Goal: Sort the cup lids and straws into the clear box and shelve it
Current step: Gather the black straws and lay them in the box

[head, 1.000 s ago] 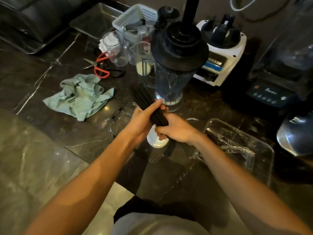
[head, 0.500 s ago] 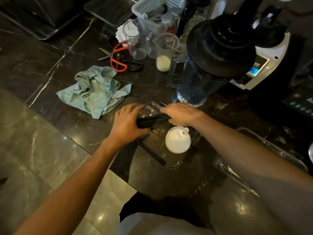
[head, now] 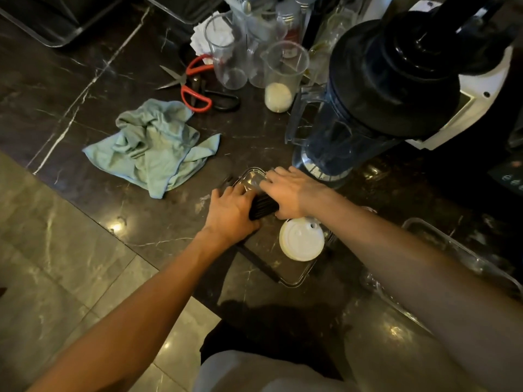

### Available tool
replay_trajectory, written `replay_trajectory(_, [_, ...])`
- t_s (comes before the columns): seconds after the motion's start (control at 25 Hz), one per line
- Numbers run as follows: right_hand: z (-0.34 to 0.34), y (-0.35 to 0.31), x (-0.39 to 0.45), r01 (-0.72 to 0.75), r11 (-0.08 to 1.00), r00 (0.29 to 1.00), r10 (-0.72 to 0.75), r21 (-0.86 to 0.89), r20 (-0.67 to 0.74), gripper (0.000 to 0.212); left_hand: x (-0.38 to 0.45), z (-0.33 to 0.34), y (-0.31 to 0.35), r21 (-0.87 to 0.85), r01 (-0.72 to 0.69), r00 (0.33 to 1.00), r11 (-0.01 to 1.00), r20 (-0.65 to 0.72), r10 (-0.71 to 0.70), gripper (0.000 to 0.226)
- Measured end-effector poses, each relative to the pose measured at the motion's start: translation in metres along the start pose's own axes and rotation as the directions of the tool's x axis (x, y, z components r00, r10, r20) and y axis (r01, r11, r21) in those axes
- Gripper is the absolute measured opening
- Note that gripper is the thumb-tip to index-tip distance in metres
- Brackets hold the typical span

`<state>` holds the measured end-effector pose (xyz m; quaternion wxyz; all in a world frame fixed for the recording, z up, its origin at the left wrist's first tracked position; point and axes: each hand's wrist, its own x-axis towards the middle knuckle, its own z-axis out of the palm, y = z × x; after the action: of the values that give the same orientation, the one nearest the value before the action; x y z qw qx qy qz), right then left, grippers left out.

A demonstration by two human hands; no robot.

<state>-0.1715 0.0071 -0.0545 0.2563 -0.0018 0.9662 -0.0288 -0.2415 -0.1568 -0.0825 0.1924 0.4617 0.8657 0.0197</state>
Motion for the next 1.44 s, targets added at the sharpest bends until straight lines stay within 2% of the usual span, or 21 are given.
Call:
replay_trajectory(0.16, [0.004,0.003,-0.016,-0.042,0.989,0.995,0.055,0.139,-0.088,0.056,0.002,-0.002,-0.004,-0.027,0.010,1.000,1.000,0.021,-0.010,0.070])
replay_trajectory(0.28, [0.001,0.005,-0.037,-0.095,0.959,0.978,0.139,0.265,-0.155,0.046,0.008,-0.010,-0.003,0.023,0.010,0.996,1.000,0.085,-0.012,0.076])
replay_trajectory(0.4, [0.000,0.003,-0.073,-0.164,0.895,0.934,0.276,0.415,-0.226,0.036,0.014,-0.019,0.005,0.110,0.008,0.987,0.994,0.156,-0.025,0.085])
replay_trajectory(0.48, [0.007,-0.001,-0.111,-0.177,0.829,0.878,0.376,0.530,-0.296,0.029,0.018,-0.027,0.015,0.139,-0.004,0.977,0.990,0.212,-0.026,0.094])
replay_trajectory(0.6, [0.027,-0.003,-0.183,-0.234,0.722,0.741,0.566,0.652,-0.361,0.017,0.017,-0.046,0.036,0.131,-0.018,0.960,0.991,0.281,-0.019,0.104])
replay_trajectory(0.68, [0.049,-0.001,-0.230,-0.296,0.612,0.584,0.724,0.733,-0.368,0.014,0.010,-0.061,0.060,0.142,-0.071,0.970,0.987,0.239,0.035,0.095])
replay_trajectory(0.76, [0.078,0.008,-0.271,-0.396,0.414,0.408,0.879,0.820,-0.247,0.015,0.001,-0.074,0.098,0.105,-0.199,0.970,0.974,0.162,0.181,0.074])
replay_trajectory(0.84, [0.109,0.019,-0.303,-0.555,0.215,0.340,0.940,0.803,-0.017,0.017,-0.008,-0.077,0.148,-0.047,-0.366,0.927,0.929,0.066,0.369,0.055])
replay_trajectory(0.92, [0.137,0.026,-0.323,-0.675,0.123,0.330,0.932,0.728,0.149,0.016,-0.015,-0.071,0.201,-0.169,-0.526,0.842,0.833,0.035,0.539,0.043])
replay_trajectory(1.04, [0.158,0.034,-0.333,-0.757,0.177,0.372,0.908,0.629,0.192,0.026,-0.020,-0.046,0.271,-0.179,-0.662,0.723,0.728,0.103,0.683,0.038])
replay_trajectory(1.2, [0.167,0.045,-0.331,-0.713,0.351,0.541,0.826,0.606,0.158,0.057,-0.016,-0.013,0.313,-0.103,-0.693,0.690,0.714,0.193,0.697,0.034])
replay_trajectory(1.36, [0.174,0.059,-0.324,-0.709,0.448,0.597,0.793,0.545,0.126,0.057,-0.008,0.011,0.315,-0.136,-0.685,0.670,0.716,0.268,0.692,0.025])
replay_trajectory(1.44, [0.175,0.062,-0.321,-0.699,0.466,0.603,0.792,0.543,0.096,0.052,-0.002,0.018,0.316,-0.129,-0.674,0.678,0.727,0.284,0.678,0.033])
